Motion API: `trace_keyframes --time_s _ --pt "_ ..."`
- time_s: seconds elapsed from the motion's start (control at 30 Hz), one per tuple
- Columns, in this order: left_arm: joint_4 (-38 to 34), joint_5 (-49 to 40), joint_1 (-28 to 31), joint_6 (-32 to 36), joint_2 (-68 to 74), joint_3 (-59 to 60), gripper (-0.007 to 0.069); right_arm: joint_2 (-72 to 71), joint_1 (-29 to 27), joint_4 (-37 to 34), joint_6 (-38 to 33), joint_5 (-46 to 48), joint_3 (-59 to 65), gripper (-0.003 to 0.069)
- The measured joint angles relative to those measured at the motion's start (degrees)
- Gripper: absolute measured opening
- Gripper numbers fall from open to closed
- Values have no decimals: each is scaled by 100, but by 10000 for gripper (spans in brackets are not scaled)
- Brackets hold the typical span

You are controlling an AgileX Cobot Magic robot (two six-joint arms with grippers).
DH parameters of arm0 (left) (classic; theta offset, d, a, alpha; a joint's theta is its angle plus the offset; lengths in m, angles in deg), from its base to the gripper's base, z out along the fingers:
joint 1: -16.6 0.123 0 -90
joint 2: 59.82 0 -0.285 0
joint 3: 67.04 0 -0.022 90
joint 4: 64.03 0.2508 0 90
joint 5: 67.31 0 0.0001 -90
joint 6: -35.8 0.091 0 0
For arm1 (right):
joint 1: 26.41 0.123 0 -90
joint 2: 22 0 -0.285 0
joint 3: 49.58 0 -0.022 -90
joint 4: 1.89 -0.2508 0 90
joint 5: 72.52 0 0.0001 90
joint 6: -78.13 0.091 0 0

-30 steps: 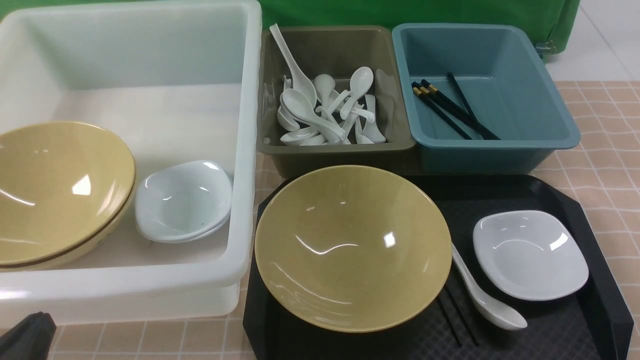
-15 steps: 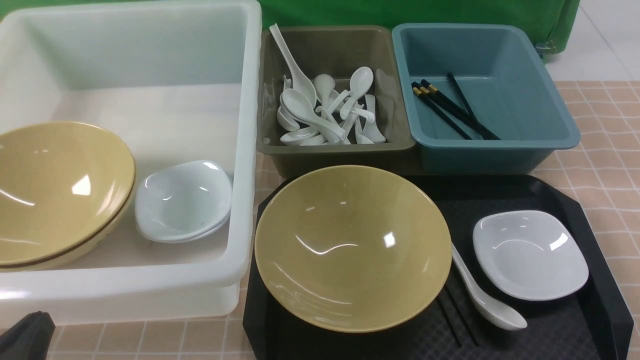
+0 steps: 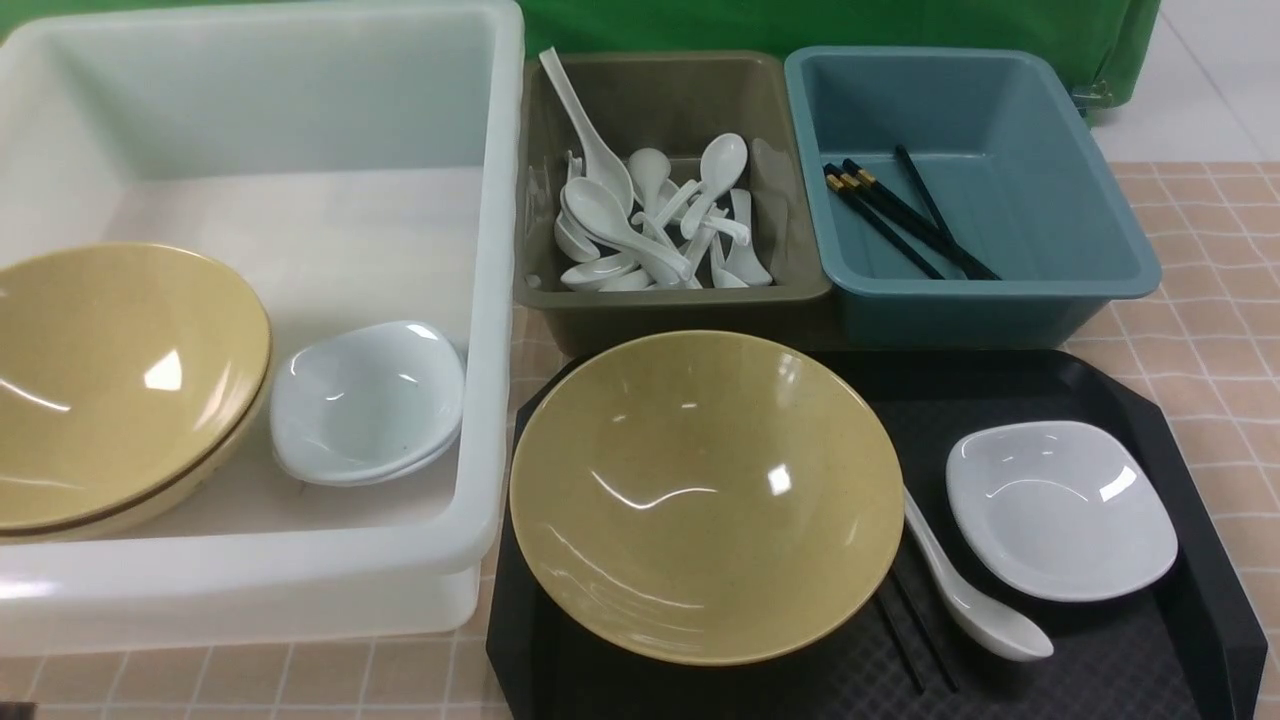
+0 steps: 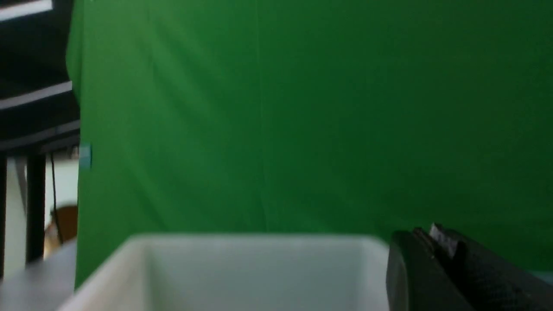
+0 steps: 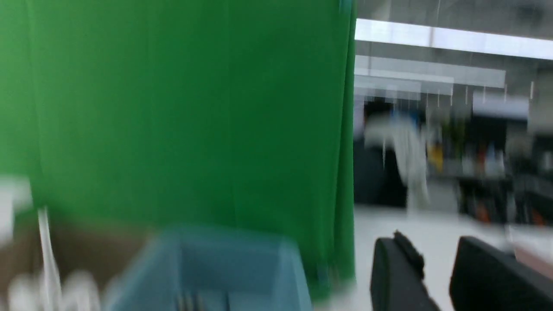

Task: On brown table put chopsticks spoon bowls plates into blue grey white boxes.
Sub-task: 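Grasp the large bowl on the tray by its rim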

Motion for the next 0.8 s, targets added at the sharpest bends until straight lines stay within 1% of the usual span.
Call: trace_keyframes --time_s 0.03,0.07,0.13,0.2,0.23,0.27,0.33,0.37,0.43,0.5,0.53,0.57,0.6,0.63,0.67,0.73,0.8 --pt "1 71 0 0 0 0 2 0 0 0 76 -90 0 237" --pt "5 552 0 -6 0 0 2 0 0 2 362 -682 0 237" --pt "23 1138 0 -96 0 0 2 0 0 2 622 -1356 0 237" --pt "-35 1595 0 -349 0 0 2 -7 0 2 791 -1966 0 237" --pt "-35 1595 0 -349 0 0 2 -6 0 2 812 -1996 0 237" --pt "-129 1643 0 -601 0 -58 2 -6 0 2 902 -2177 0 234" --pt "-242 1240 0 -844 0 -416 2 -6 0 2 970 -2133 -52 221" --pt "-332 760 0 -925 0 -841 2 -6 0 2 981 -1935 -173 206" --pt "-447 -198 0 -876 164 -1699 2 -6 0 2 989 -1252 -661 153" --pt "-471 -928 0 -663 510 -2435 2 -1 0 -3 912 -429 -1108 97" --pt "-471 -1231 0 -503 811 -2832 2 48 0 -3 732 118 -1494 62" --pt "-471 -1231 0 -503 865 -2832 2 63 0 -3 692 204 -1494 58" --pt "-459 -1416 0 -289 1259 -3163 2 212 0 -3 401 784 -1883 41" --pt "-426 -1430 0 -201 1499 -3319 2 328 0 -3 206 1161 -2045 38" --pt "-361 -1462 0 -9 1866 -3432 2 495 0 -3 56 1522 -2212 38" --pt "-312 -1619 0 90 2368 -3596 2 846 0 -3 -87 2087 -2408 38" --pt "-335 -2248 0 46 2984 -3861 2 1276 6 -9 -140 2877 -2581 38"
